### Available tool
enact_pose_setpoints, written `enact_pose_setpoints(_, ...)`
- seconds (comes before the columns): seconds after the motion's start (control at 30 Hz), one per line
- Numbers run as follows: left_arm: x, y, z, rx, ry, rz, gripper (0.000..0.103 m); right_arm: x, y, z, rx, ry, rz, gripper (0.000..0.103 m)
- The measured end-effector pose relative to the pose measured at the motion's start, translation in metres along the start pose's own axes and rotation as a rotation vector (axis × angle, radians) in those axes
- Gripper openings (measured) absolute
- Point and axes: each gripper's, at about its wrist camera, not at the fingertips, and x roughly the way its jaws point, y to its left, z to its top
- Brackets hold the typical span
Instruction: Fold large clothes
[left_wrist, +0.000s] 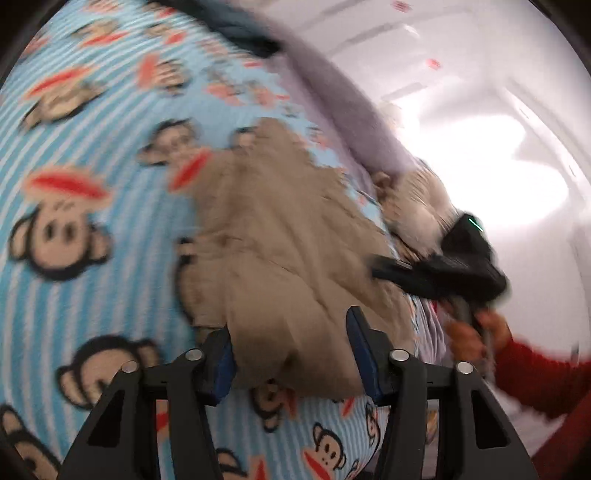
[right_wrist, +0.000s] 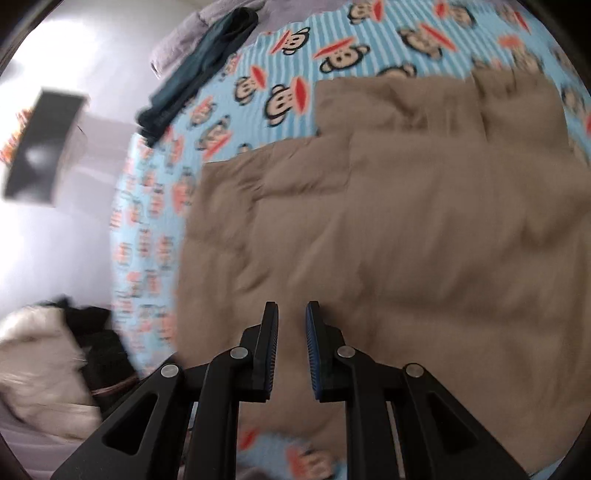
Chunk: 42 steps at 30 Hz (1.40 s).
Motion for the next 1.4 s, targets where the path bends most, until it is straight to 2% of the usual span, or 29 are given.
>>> enact_pose_setpoints(0.03,-0.001,-0.012,-0.004,0.066,0.024,-0.005,0.032,0.009,-0.006,0.001,-0.003,0.024,-0.011,0.017)
enact_pose_setpoints(0.1,0.001,-0.025,-0.016,0.155,0.088,0.019,0.032,0.024,-0.018,-0.003,0.013,0.088,-0.005,0.016)
enact_pose_setpoints(0.17,0.008,-0.029,-0.032,0.231,0.165,0.085,0.032,0.035,-0.031,-0.014,0.020,0.134,-0.010,0.015)
enact_pose_setpoints(0.27,0.018,-0.017,-0.048,0.250,0.231,0.191,0.032,0.042,-0.045,-0.030,0.059,0.155,0.015,0.013)
enact_pose_setpoints(0.37,0.016,-0.009,-0.050,0.208,0.224,0.250,0.032,0.040,-0.041,-0.031,0.057,0.157,-0.002,0.013)
enact_pose_setpoints(0.47,0.002,-0.018,-0.048,0.205,0.192,0.289,0.032,0.031,-0.022,-0.030,-0.027,0.150,-0.066,0.016)
enact_pose_setpoints(0.53,-0.014,-0.022,-0.044,0.181,0.161,0.330,0.032,0.025,-0.004,-0.028,-0.074,0.110,-0.102,0.016)
enact_pose_setpoints(0.63,-0.034,-0.021,-0.031,0.109,0.104,0.342,0.032,0.001,-0.002,-0.031,-0.084,0.019,-0.141,0.016)
enact_pose_setpoints(0.67,-0.039,-0.019,-0.026,0.087,0.085,0.344,0.032,-0.006,-0.003,-0.033,-0.078,-0.012,-0.152,0.017)
enact_pose_setpoints(0.7,-0.038,-0.017,-0.020,0.067,0.071,0.344,0.032,-0.011,-0.007,-0.034,-0.067,-0.032,-0.162,0.023)
enact_pose_setpoints(0.73,-0.040,-0.017,-0.014,0.044,0.056,0.349,0.044,-0.010,-0.010,-0.035,-0.054,-0.039,-0.167,0.029)
enact_pose_setpoints(0.8,-0.041,-0.018,-0.004,0.023,0.027,0.388,0.066,-0.003,-0.024,-0.035,-0.009,-0.027,-0.160,0.030)
enact_pose_setpoints(0.9,-0.031,-0.023,0.011,0.021,0.038,0.448,0.066,0.007,-0.039,-0.038,0.025,-0.015,-0.158,0.030)
enact_pose_setpoints(0.97,-0.021,-0.029,0.018,0.026,0.053,0.461,0.066,0.012,-0.044,-0.038,0.043,-0.012,-0.164,0.032)
enact_pose_setpoints(1.0,-0.015,-0.034,0.022,0.037,0.065,0.465,0.066,0.012,-0.041,-0.038,0.045,-0.015,-0.158,0.040)
enact_pose_setpoints(1.03,-0.008,-0.036,0.023,0.044,0.074,0.474,0.073,0.011,-0.038,-0.039,0.038,-0.019,-0.144,0.049)
enact_pose_setpoints(1.1,0.001,-0.043,0.029,0.066,0.088,0.491,0.083,0.003,-0.031,-0.043,0.017,-0.032,-0.133,0.058)
enact_pose_setpoints(1.13,0.006,-0.047,0.032,0.079,0.089,0.499,0.083,0.001,-0.030,-0.044,0.011,-0.037,-0.138,0.061)
enact_pose_setpoints(1.33,0.030,-0.052,0.057,0.086,0.120,0.518,0.083,-0.038,-0.050,-0.065,0.056,-0.099,-0.138,0.063)
enact_pose_setpoints(1.4,0.043,-0.047,0.067,0.069,0.145,0.528,0.083,-0.061,-0.068,-0.072,0.093,-0.155,-0.180,0.064)
